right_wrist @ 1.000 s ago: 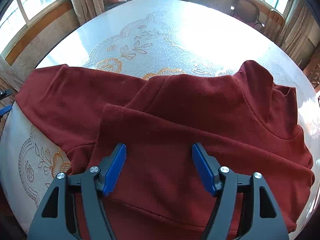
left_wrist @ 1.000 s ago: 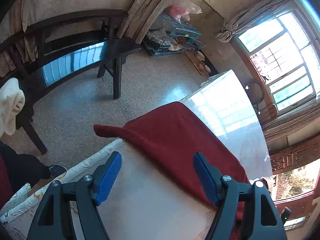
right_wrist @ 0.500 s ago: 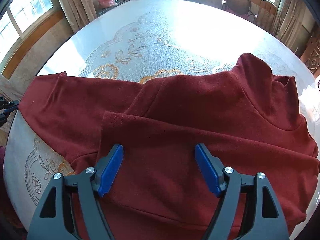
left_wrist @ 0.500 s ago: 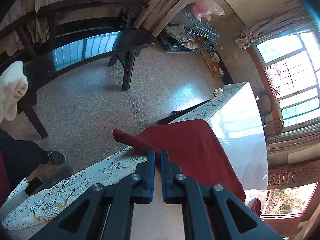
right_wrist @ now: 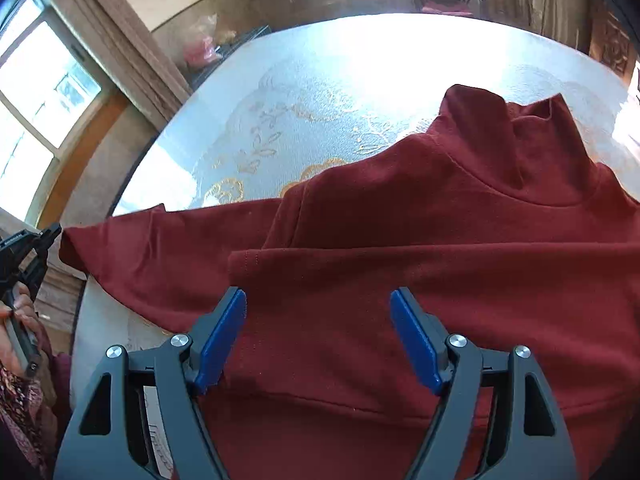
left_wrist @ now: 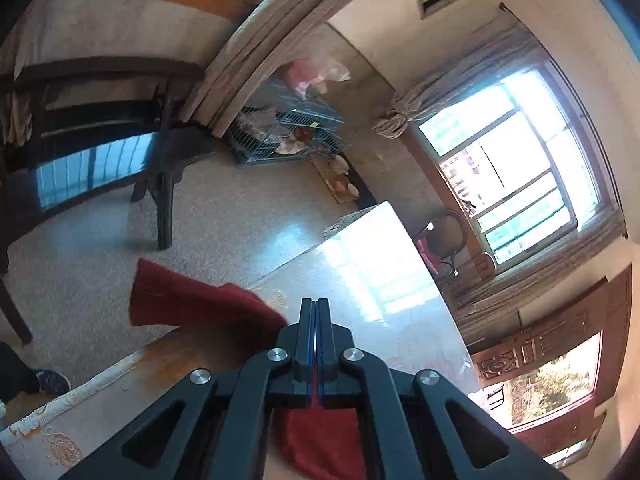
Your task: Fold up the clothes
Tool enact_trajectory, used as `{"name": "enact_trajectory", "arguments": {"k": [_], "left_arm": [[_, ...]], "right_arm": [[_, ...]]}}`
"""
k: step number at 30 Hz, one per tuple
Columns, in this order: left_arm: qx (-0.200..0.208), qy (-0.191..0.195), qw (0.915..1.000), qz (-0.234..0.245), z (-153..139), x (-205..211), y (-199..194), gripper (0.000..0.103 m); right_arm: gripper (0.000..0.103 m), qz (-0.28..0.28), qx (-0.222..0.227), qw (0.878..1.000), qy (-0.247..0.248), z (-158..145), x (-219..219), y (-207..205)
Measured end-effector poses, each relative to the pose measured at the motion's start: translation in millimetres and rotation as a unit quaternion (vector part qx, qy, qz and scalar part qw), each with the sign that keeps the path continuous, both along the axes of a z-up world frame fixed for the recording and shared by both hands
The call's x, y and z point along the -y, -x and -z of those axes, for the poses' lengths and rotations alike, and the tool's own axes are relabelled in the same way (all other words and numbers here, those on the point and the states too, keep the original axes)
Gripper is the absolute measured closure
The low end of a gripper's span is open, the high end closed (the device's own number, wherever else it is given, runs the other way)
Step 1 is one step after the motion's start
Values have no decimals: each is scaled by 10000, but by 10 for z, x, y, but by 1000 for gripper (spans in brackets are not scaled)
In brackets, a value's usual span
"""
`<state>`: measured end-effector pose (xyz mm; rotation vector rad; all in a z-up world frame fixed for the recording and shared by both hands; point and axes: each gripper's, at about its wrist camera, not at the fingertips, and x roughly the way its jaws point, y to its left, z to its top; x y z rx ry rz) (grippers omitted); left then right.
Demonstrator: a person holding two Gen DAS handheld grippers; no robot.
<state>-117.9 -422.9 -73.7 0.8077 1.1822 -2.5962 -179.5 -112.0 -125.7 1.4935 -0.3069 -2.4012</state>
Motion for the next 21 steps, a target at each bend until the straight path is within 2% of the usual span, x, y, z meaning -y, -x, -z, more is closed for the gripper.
{"name": "enact_trajectory", "arguments": {"k": [2,4,5,8,10,11,12,14,16,19,21], "left_arm": [[-307,483,9973,461,-296,-430,178,103],[-496,927,9893,1010,-541,-943,383,103],[-582,1015,9859,1197,-610,-1158,454,103],[-539,644,9838,1585,-565,-1498,579,103],[-269,130,9847,1719,-362,-1465,609,95],[-74,-292,9857,1660,-197,-1324,580,85],[125,-724,9848,1576,-26,-1173,545,83],[479,-1378,9837,1055,302,-796,353,77],[729,-1711,9817,411,553,-401,58,73],[772,-2040,9754,-327,742,159,-402,66],[869,-2254,9674,-762,847,547,-602,61]], "right_arm": [[25,143,-174,9997,90,-194,-114,-135],[25,276,-306,9990,179,-306,-285,-253],[25,335,-333,9986,242,-317,-388,-307],[25,224,-317,9981,475,-301,-507,-492],[25,94,-263,9987,429,-258,-504,-617],[25,7,-211,9990,399,-244,-500,-669],[25,-86,-151,9990,404,-220,-495,-712],[25,-180,-55,9989,433,-109,-413,-801],[25,-214,43,9986,479,18,-324,-869],[25,-283,185,9978,578,116,-239,-889],[25,-345,215,9973,608,154,-169,-881]]}}
